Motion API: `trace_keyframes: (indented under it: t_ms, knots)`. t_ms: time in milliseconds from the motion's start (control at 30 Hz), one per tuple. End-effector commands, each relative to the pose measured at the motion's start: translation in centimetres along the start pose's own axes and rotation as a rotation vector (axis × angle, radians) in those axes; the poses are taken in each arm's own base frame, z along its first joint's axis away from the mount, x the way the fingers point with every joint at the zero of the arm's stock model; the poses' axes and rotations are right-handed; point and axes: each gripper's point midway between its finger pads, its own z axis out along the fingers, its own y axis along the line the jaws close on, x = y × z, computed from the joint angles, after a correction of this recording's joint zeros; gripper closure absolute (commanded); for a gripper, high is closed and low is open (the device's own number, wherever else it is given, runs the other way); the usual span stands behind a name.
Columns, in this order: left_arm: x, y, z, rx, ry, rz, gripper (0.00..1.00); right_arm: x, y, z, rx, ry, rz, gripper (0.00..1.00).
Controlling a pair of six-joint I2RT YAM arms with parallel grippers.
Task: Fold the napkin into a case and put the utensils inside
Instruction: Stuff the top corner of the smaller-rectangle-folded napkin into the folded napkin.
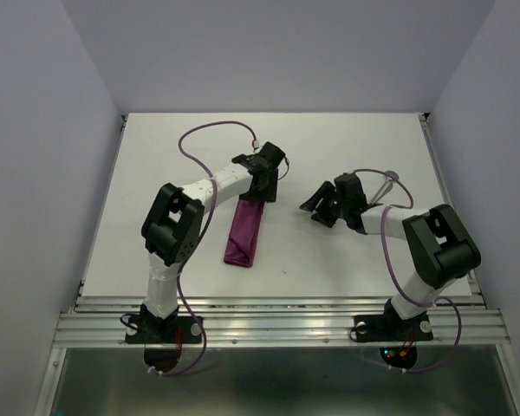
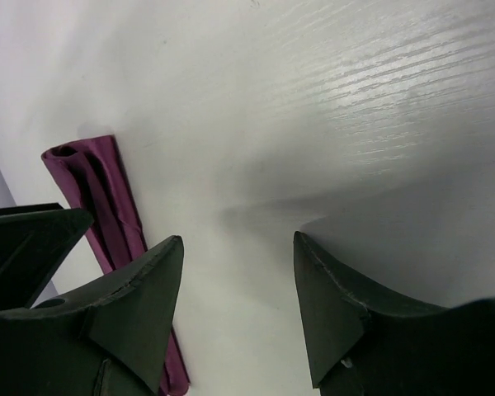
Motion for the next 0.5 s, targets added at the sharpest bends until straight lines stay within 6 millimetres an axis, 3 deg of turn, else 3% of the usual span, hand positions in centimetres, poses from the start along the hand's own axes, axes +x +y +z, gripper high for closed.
trace_keyframes:
  t_ms: [0, 167, 467]
  knots:
    - [-1.9, 0.2, -0.9, -0.082, -0.056, 0.006, 0.33, -0.7, 0.0, -0.5, 0.019, -0.008, -0.049, 0.38]
    - [-1.8, -0.6, 0.0, -0.103, -0.056, 0.028, 0.37, -0.5, 0.0, -0.6, 0.017, 0.0, -0.046, 0.38]
    - [-1.5, -0.2, 1.1, -0.179, -0.056, 0.062, 0.5, -0.9, 0.0, -0.6, 0.016, -0.006, -0.04, 0.38]
